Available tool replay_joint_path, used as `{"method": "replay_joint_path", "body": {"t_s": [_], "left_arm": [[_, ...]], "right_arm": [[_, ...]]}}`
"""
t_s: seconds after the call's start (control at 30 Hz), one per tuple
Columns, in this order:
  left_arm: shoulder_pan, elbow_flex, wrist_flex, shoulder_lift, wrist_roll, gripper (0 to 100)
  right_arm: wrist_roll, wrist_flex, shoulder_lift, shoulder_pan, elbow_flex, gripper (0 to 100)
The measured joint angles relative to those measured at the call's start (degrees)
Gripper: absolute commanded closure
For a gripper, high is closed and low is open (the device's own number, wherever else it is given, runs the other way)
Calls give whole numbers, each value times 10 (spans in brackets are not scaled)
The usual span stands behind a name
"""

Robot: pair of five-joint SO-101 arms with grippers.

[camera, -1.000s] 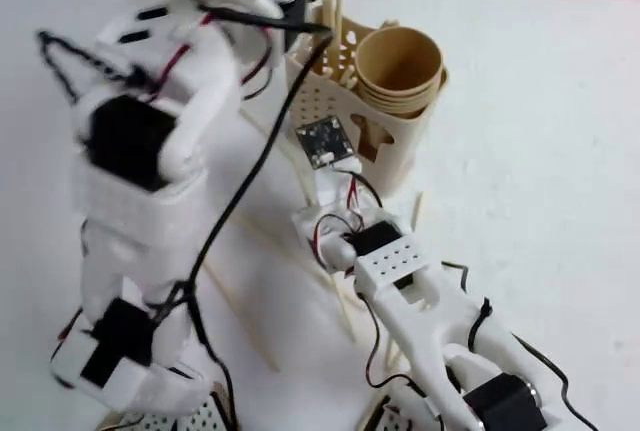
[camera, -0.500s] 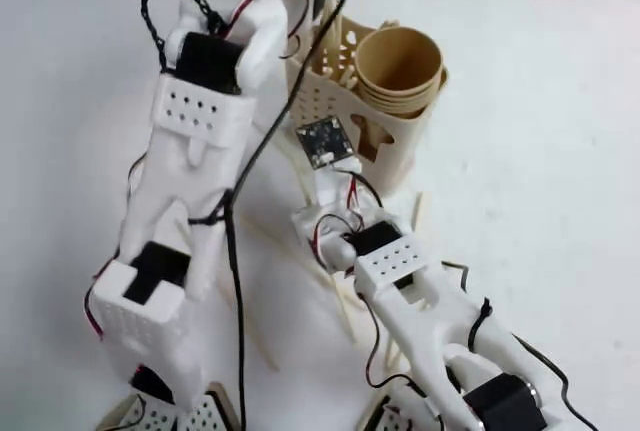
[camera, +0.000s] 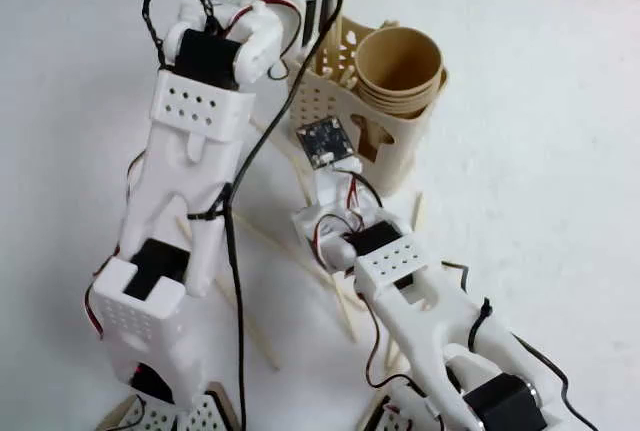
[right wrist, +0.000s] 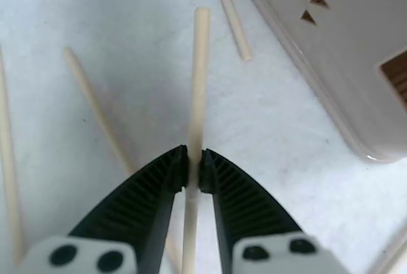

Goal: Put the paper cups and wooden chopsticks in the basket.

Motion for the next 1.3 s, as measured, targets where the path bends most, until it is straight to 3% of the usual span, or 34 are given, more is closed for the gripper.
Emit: {"method": "replay_joint_path", "body": {"t_s": [0.2, 0.57, 0.93, 1.13, 1.3], "left_arm": [[0, 0, 50, -22, 0, 706], [-4, 0, 181, -187, -1, 706], [-136, 0, 322, -281, -70, 707], [-224, 31, 331, -294, -84, 707], [-233, 95, 331, -360, -85, 707]], "right_arm": [[0, 0, 0, 0, 0, 981], [0, 0, 0, 0, 0, 981], [0, 0, 0, 0, 0, 981], [0, 0, 0, 1, 0, 981], [0, 0, -2, 1, 0, 981]]}}
